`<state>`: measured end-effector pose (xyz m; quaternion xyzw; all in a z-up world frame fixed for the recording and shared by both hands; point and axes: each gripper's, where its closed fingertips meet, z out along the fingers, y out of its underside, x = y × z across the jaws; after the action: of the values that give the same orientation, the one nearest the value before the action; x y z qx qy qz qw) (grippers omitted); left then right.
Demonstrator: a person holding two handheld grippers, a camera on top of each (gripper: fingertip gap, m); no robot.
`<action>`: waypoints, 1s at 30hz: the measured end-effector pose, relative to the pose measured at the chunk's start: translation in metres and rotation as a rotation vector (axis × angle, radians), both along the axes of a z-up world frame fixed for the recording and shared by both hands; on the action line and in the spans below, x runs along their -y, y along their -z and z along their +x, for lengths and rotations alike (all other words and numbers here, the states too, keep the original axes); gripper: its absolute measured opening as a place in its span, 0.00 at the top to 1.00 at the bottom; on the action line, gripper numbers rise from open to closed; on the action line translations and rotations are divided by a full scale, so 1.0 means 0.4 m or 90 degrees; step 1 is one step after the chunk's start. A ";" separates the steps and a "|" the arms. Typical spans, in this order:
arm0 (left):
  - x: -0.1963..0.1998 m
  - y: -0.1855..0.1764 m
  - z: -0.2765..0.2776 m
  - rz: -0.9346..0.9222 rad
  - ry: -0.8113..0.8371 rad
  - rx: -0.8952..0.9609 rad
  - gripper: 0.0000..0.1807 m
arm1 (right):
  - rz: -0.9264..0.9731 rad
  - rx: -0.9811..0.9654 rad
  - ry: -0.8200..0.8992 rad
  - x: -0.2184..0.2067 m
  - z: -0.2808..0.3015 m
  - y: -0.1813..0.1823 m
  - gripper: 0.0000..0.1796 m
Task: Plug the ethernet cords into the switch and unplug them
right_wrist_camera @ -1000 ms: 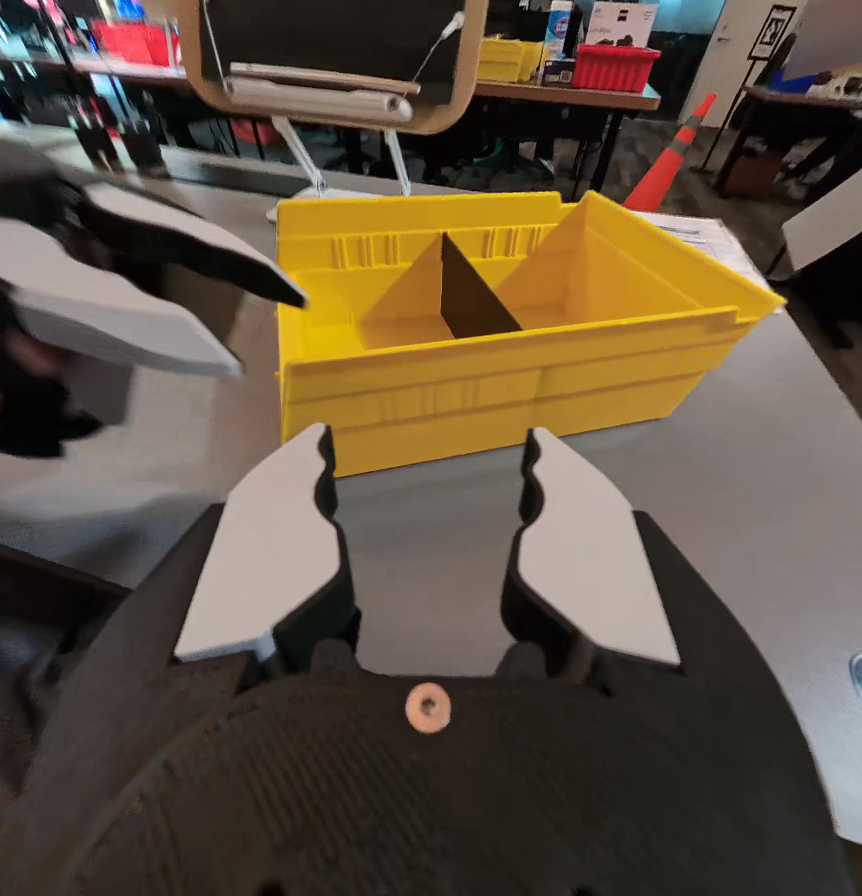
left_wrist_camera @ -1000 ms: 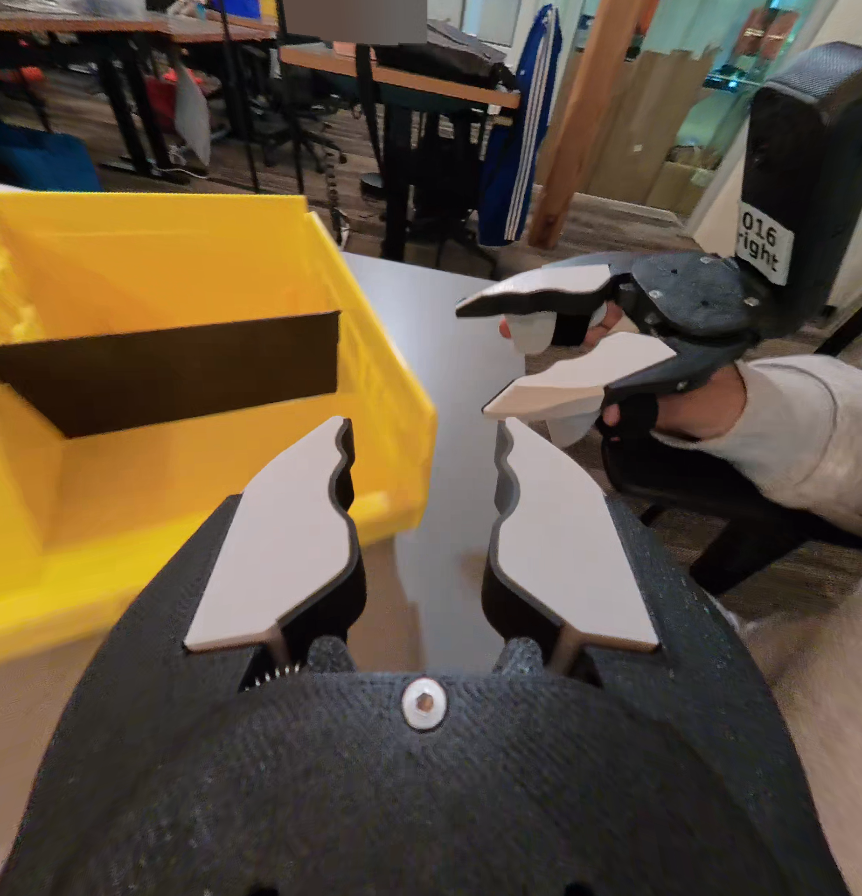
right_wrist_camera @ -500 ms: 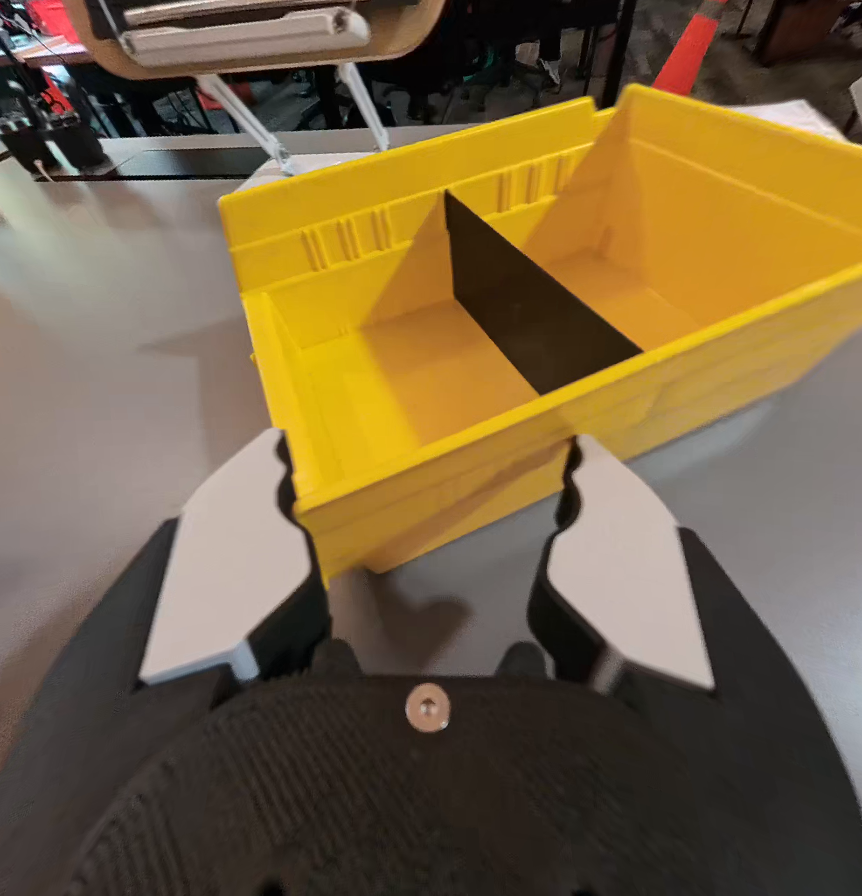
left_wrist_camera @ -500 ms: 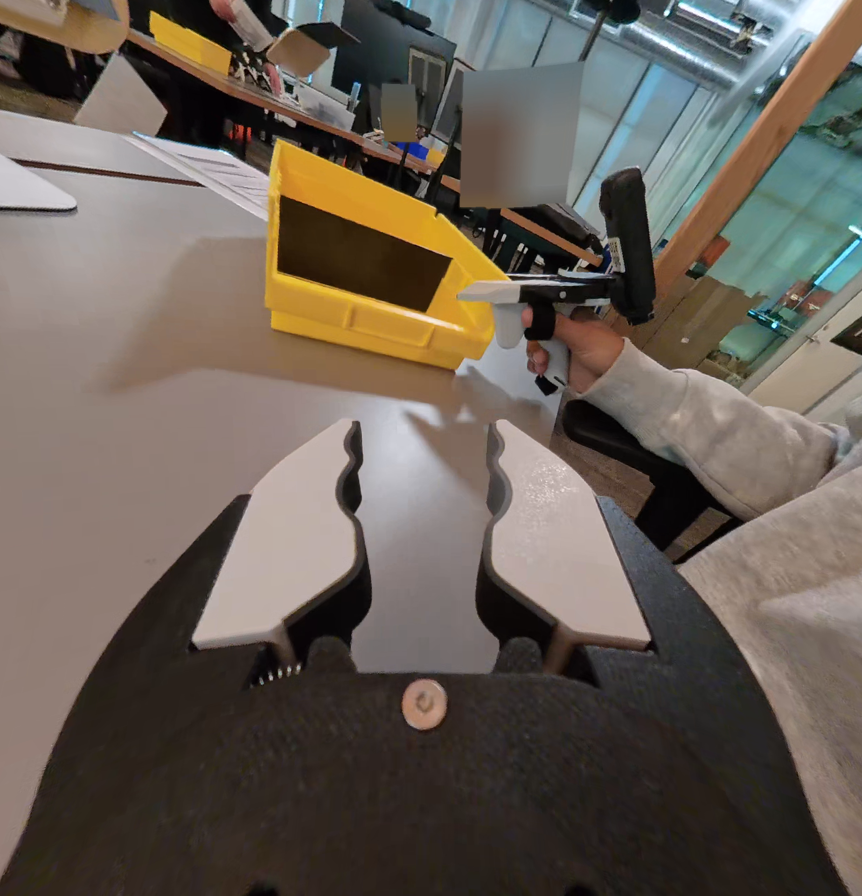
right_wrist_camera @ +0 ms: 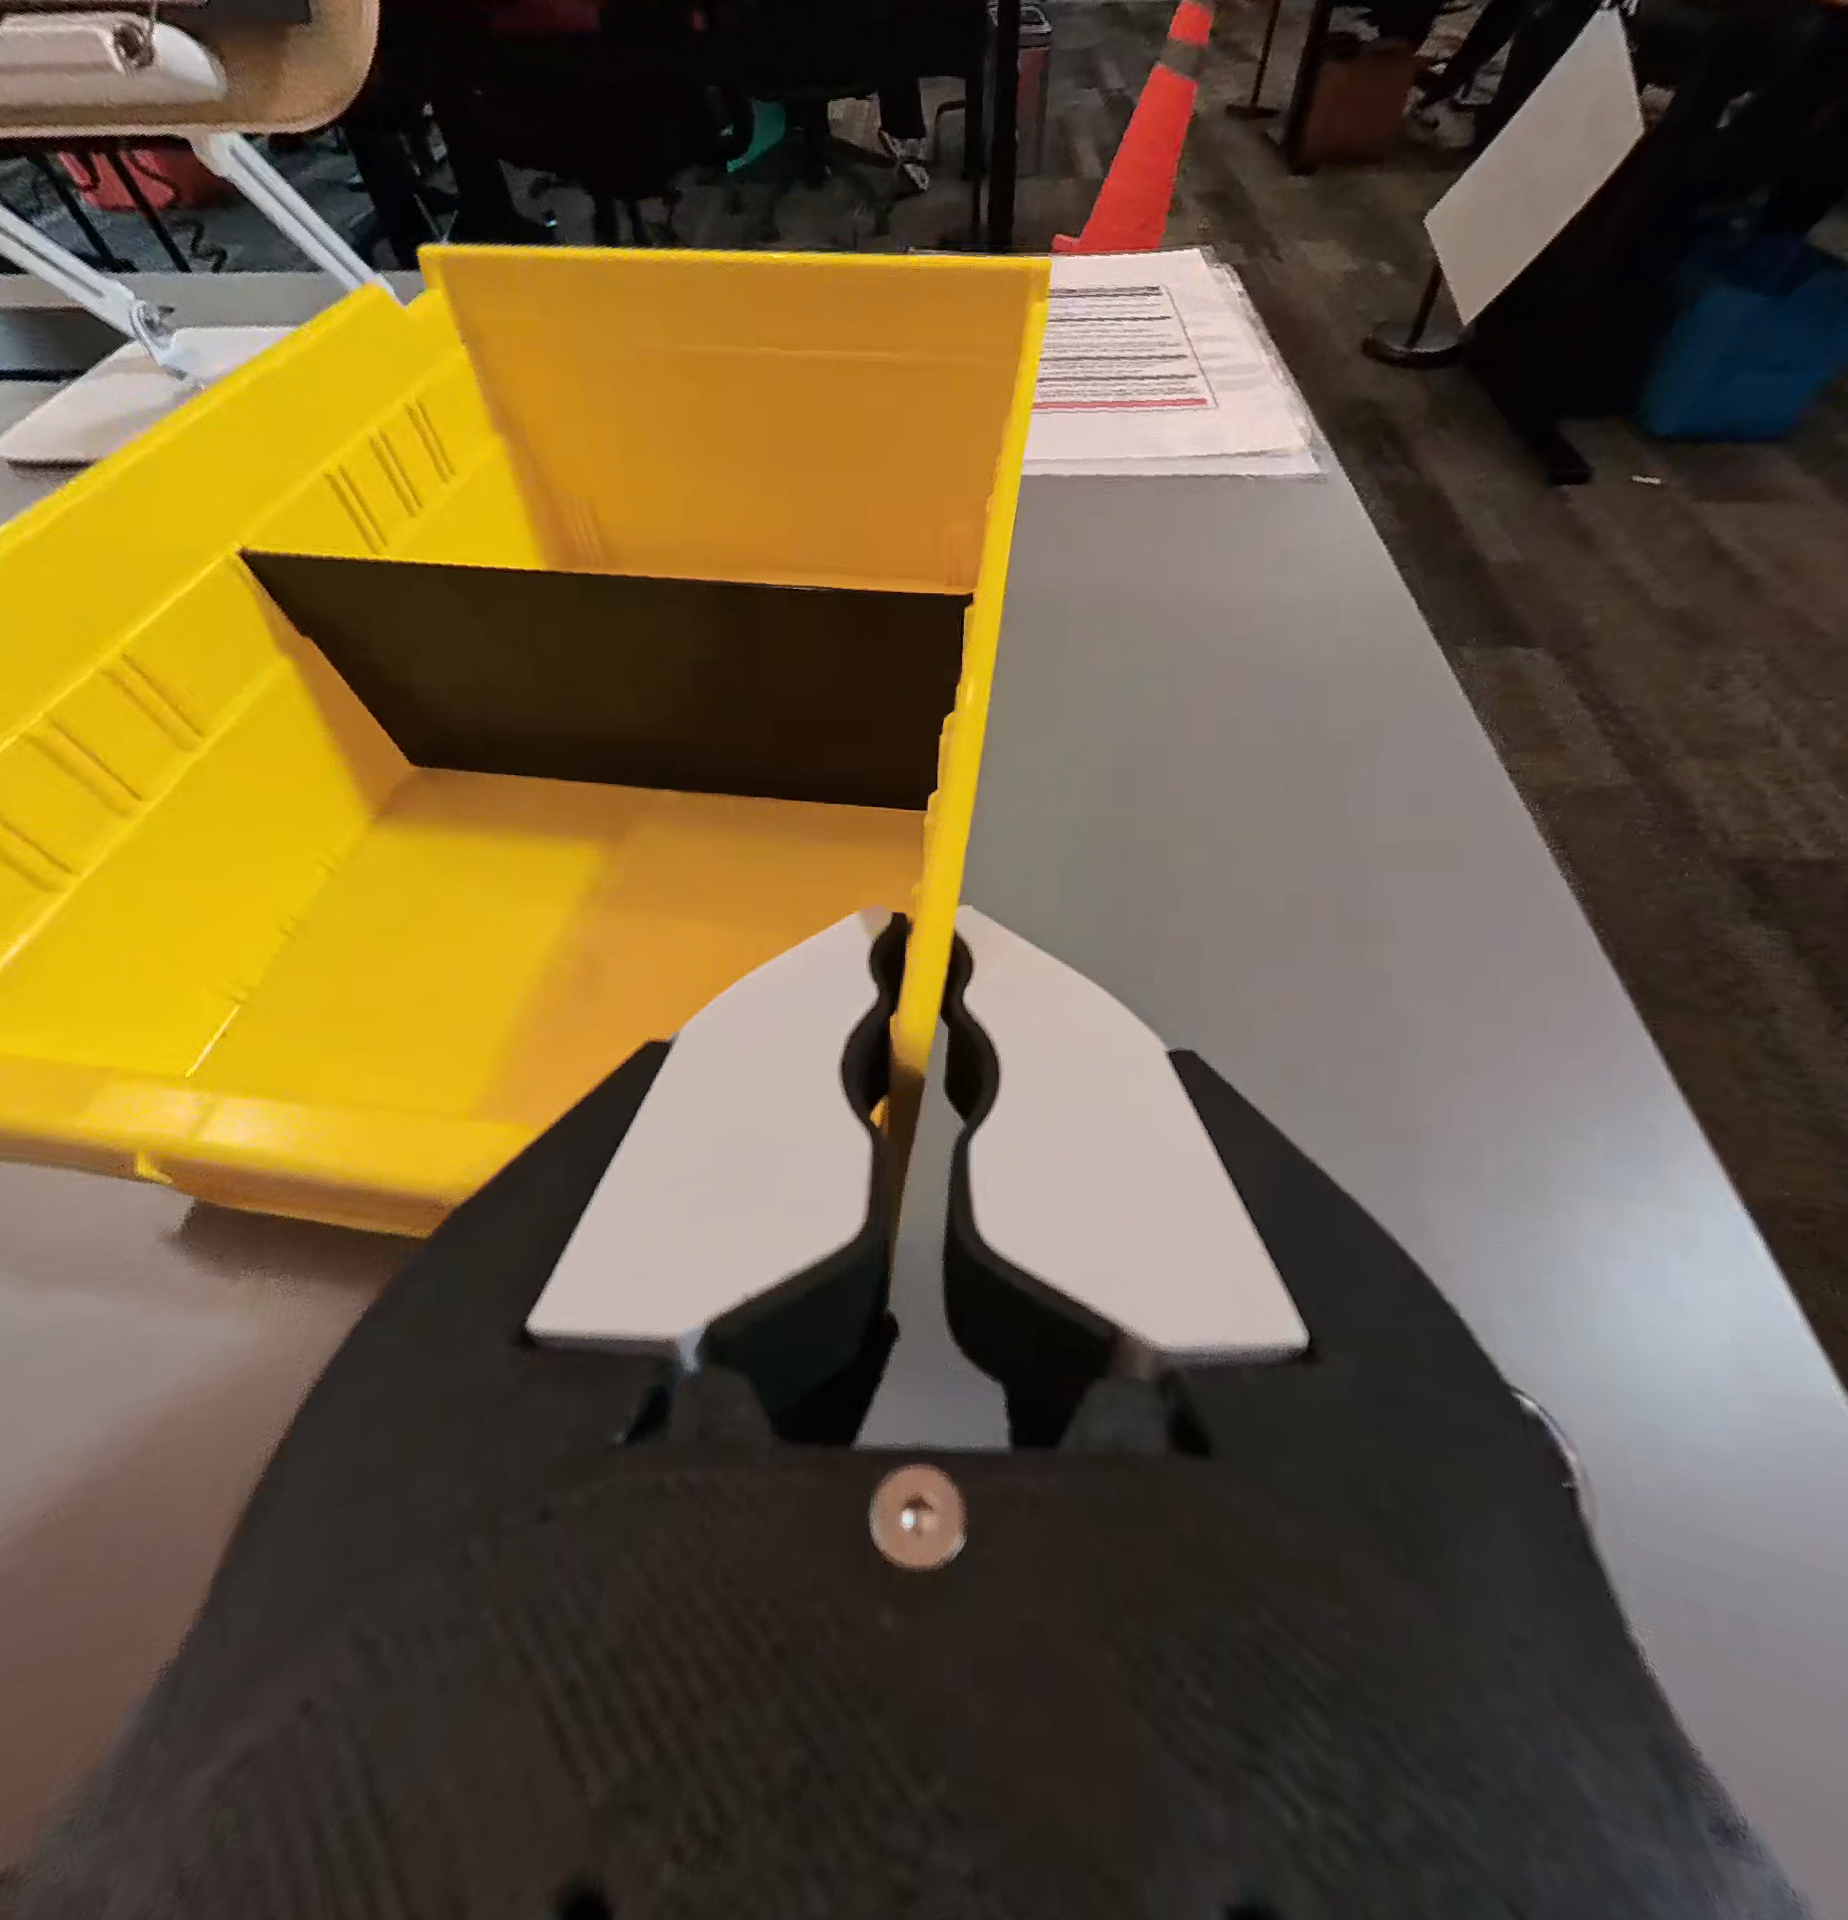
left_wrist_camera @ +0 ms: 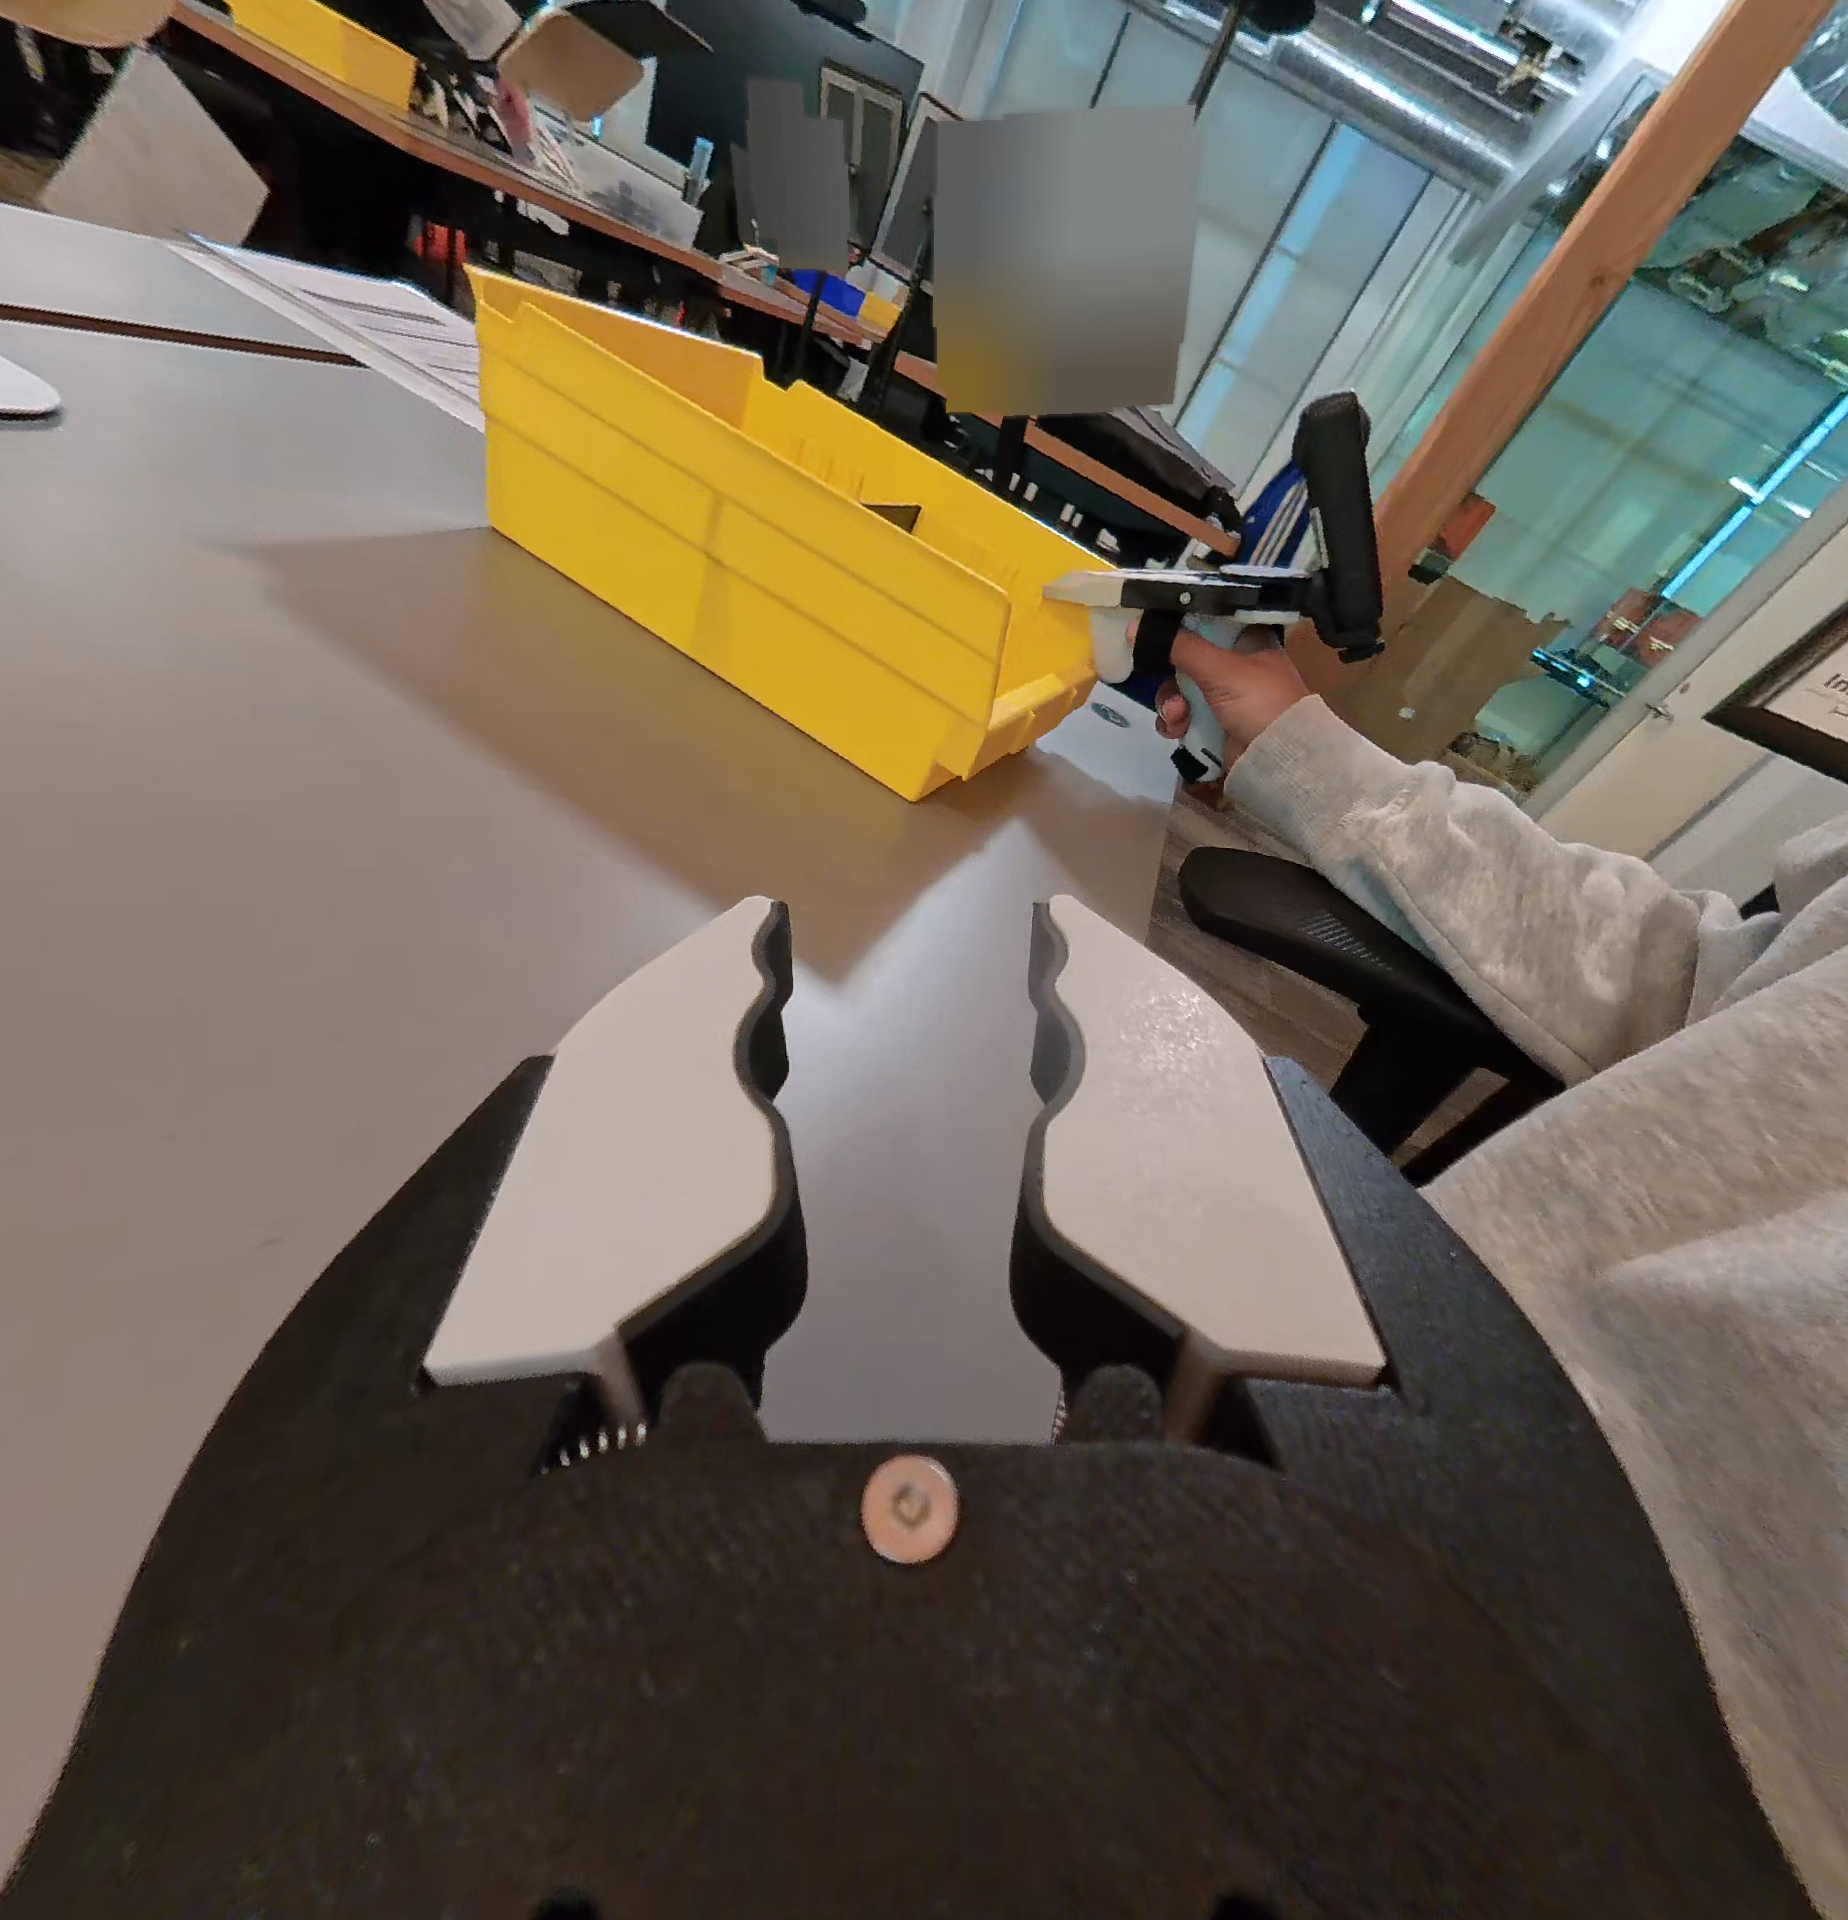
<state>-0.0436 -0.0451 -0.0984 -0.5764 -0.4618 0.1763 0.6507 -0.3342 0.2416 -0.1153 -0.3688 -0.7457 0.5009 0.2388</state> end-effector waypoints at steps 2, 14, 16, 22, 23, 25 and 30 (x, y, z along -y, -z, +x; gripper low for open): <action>-0.016 0.002 -0.011 0.001 0.020 0.003 0.76 | 0.006 -0.004 -0.002 -0.025 0.008 0.000 0.97; -0.045 0.000 -0.025 0.021 0.059 0.006 0.76 | 0.000 -0.062 -0.005 -0.136 -0.039 -0.012 0.98; -0.041 -0.001 -0.022 0.023 0.055 0.005 0.76 | -0.004 -0.061 -0.008 -0.138 -0.043 -0.012 0.98; -0.036 -0.003 -0.015 0.023 0.050 0.000 0.76 | 0.007 -0.066 0.041 -0.167 -0.075 -0.013 0.96; -0.037 -0.003 -0.014 0.022 0.052 0.000 0.76 | 0.009 -0.066 0.050 -0.172 -0.076 -0.013 0.96; -0.040 -0.003 -0.013 0.017 0.055 -0.001 0.76 | 0.018 -0.070 0.072 -0.186 -0.081 -0.014 0.95; -0.043 -0.003 -0.011 0.009 0.058 -0.005 0.76 | 0.053 -0.110 0.162 -0.239 -0.088 -0.045 0.83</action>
<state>-0.0480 -0.0279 -0.0973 -0.5913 -0.4339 0.1455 0.6640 -0.3693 0.3371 -0.0971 -0.4054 -0.6896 0.4654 0.3788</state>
